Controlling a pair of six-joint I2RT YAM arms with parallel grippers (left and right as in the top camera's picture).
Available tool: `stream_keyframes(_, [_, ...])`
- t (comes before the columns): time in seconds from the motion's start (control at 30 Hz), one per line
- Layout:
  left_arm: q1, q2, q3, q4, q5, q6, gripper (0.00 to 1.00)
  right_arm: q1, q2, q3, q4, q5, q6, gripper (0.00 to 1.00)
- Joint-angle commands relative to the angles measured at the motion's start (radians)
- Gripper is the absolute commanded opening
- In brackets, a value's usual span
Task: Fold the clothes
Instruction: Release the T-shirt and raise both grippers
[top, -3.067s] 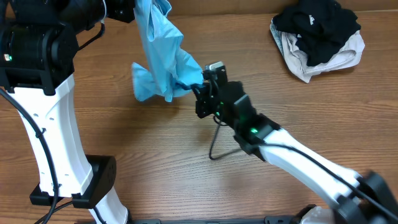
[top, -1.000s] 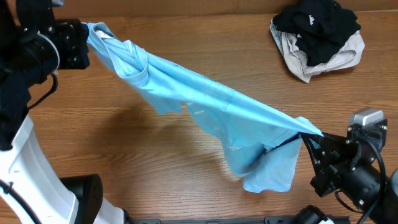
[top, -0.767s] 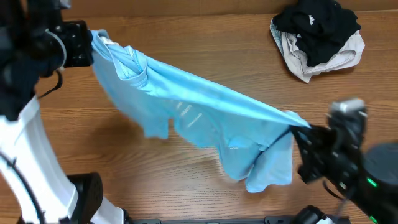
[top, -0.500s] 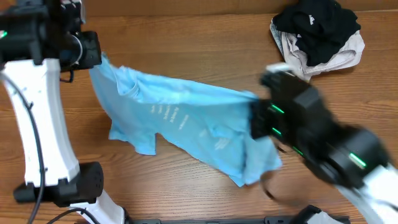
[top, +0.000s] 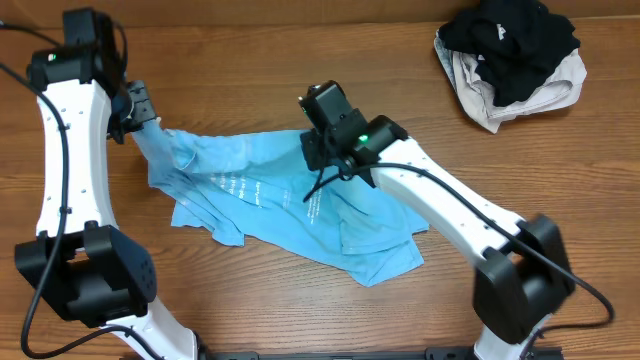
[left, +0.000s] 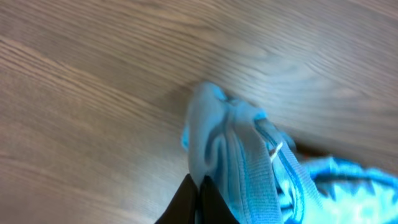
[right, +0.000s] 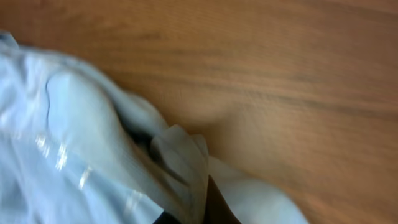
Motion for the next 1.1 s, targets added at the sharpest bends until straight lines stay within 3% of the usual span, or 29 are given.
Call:
stream_keyframes(0.0, [0.041, -0.002, -0.069, 0.087, -0.027, -0.027, 0.04, -0.044, 0.017, 0.007, 0.119, -0.002, -0.013, 0.04])
stream_keyframes(0.1, [0.047, -0.002, -0.128, 0.224, -0.022, -0.027, 0.08, -0.093, 0.056, 0.007, 0.302, -0.002, -0.068, 0.04])
stream_keyframes(0.17, [0.045, -0.002, -0.143, 0.278, 0.004, -0.027, 0.29, -0.123, 0.069, 0.007, 0.387, -0.002, -0.083, 0.09])
stream_keyframes(0.2, [0.046, -0.002, -0.144, 0.295, 0.023, -0.027, 0.47, -0.139, 0.072, 0.007, 0.424, -0.005, -0.083, 0.26])
stream_keyframes(0.23, [0.046, -0.002, -0.144, 0.311, 0.042, -0.026, 0.62, -0.152, 0.072, 0.007, 0.449, -0.007, -0.083, 0.59])
stream_keyframes(0.27, [0.046, -0.002, -0.144, 0.322, 0.057, -0.026, 0.74, -0.167, 0.072, 0.008, 0.468, -0.010, -0.083, 0.84])
stream_keyframes(0.3, [0.046, -0.002, -0.144, 0.334, 0.068, -0.024, 0.80, -0.181, 0.067, 0.010, 0.474, -0.016, -0.083, 1.00])
stream_keyframes(0.37, [0.046, -0.002, -0.143, 0.344, 0.083, -0.008, 0.89, -0.205, 0.050, 0.013, 0.457, -0.034, -0.083, 1.00])
stream_keyframes(0.5, [0.045, -0.003, -0.134, 0.334, 0.132, 0.019, 0.93, -0.249, -0.027, 0.018, 0.314, -0.109, -0.082, 1.00])
stream_keyframes(0.67, [0.011, -0.003, -0.131, 0.371, 0.459, 0.229, 1.00, -0.298, -0.151, 0.018, 0.070, -0.208, -0.065, 1.00])
stream_keyframes(0.73, [-0.037, -0.003, -0.131, 0.405, 0.523, 0.306, 1.00, -0.316, -0.187, 0.018, -0.037, -0.209, -0.040, 1.00])
stream_keyframes(0.83, [-0.138, 0.003, -0.131, 0.477, 0.491, 0.346, 1.00, -0.336, -0.205, 0.018, -0.162, -0.208, -0.040, 1.00])
stream_keyframes(1.07, [-0.402, 0.088, -0.128, 0.675, 0.255, 0.418, 1.00, -0.391, -0.203, 0.016, -0.326, -0.207, -0.040, 1.00])
